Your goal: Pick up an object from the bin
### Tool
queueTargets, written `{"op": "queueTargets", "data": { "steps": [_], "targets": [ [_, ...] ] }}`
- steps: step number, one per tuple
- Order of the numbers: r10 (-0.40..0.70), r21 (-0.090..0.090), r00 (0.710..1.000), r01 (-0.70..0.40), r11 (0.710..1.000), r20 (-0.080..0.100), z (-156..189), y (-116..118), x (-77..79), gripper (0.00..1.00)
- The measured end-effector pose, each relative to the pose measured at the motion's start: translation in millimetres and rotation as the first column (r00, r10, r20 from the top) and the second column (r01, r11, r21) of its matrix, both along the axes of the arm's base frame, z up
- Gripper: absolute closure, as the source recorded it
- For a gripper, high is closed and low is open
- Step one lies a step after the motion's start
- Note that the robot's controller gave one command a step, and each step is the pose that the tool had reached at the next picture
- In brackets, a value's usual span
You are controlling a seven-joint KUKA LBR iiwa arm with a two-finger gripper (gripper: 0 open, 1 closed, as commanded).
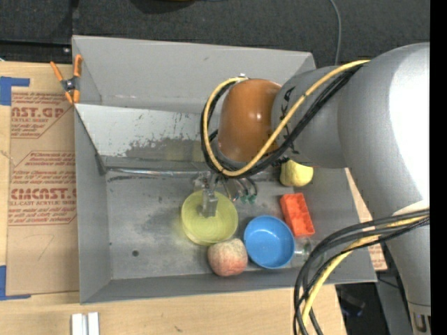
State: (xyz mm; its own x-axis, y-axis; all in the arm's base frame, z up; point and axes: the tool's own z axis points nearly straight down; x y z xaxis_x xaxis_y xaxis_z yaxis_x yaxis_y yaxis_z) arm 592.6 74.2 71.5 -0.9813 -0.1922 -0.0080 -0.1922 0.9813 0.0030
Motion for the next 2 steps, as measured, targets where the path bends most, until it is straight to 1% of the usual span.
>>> {"op": "queueTargets", "data": {
  "steps": [2],
  "targets": [
    [0.000,0.000,1.000,0.000,1.000,-0.001,2.4,0.0,-0.2,1.00]
  ]
}}
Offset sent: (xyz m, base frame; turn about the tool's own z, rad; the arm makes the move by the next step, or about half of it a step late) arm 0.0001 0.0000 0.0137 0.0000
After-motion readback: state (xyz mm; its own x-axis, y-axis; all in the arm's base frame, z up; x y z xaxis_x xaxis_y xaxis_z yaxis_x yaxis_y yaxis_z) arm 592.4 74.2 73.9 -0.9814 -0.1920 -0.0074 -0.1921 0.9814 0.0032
